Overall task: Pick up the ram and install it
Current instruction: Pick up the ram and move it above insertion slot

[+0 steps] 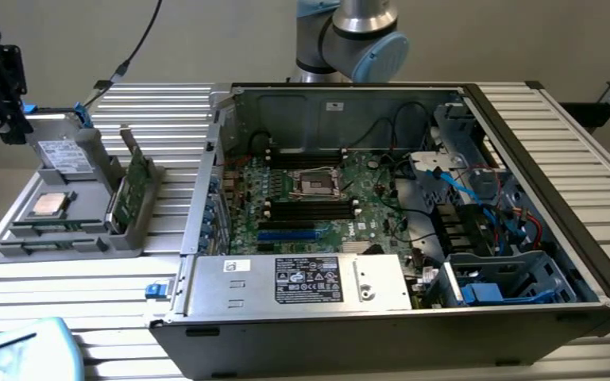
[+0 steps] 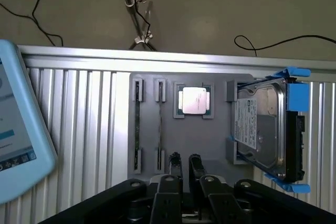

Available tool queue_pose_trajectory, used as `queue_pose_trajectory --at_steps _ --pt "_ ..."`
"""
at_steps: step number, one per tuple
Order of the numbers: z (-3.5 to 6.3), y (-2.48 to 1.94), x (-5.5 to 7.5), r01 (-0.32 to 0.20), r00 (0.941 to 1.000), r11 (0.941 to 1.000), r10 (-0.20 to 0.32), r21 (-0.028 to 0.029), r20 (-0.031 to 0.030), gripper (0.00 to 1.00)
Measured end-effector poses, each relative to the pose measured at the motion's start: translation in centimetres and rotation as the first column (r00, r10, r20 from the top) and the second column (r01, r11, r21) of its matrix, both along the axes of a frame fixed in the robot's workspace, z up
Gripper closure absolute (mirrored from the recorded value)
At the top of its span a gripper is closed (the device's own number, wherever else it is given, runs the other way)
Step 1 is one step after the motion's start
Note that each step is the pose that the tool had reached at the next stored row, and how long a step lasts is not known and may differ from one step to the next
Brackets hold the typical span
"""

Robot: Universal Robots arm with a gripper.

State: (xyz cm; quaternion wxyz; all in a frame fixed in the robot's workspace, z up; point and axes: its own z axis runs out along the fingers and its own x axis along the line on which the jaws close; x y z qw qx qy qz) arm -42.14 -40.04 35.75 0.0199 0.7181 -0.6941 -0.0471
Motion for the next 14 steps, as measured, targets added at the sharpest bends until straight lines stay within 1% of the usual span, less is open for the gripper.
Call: queue_pose_trajectory --at_steps 1,2,3,4,6,8,10,11,14 --pt "0.00 0.00 0.0 0.000 1.0000 1.0000 0.000 0.0000 0.0000 0.76" --pt "0.00 0.00 0.0 0.000 1.0000 1.0000 0.000 0.0000 0.0000 0.69" --pt "0.00 0.00 0.0 0.000 1.0000 1.0000 0.000 0.0000 -0.0001 0.69" --pt "-0.01 0.00 0.0 0.000 1.0000 1.0000 0.000 0.0000 0.0000 0.63" --pt "-0.12 -0.02 -0.3 0.000 1.0000 1.0000 0.000 0.0000 -0.0001 0.63" --pt "-0.34 -0.18 -0.6 -0.001 1.0000 1.0000 0.001 -0.0001 -0.0002 0.63" --pt "-0.58 -0.51 -0.8 -0.002 1.0000 1.0000 0.002 0.0000 -0.0015 0.63" --pt "-0.69 -0.75 -0.9 -0.003 1.0000 1.0000 0.003 -0.0001 -0.0029 0.63" --pt "-0.97 -1.85 -0.9 -0.004 1.0000 1.0000 0.004 0.0003 -0.0076 0.63"
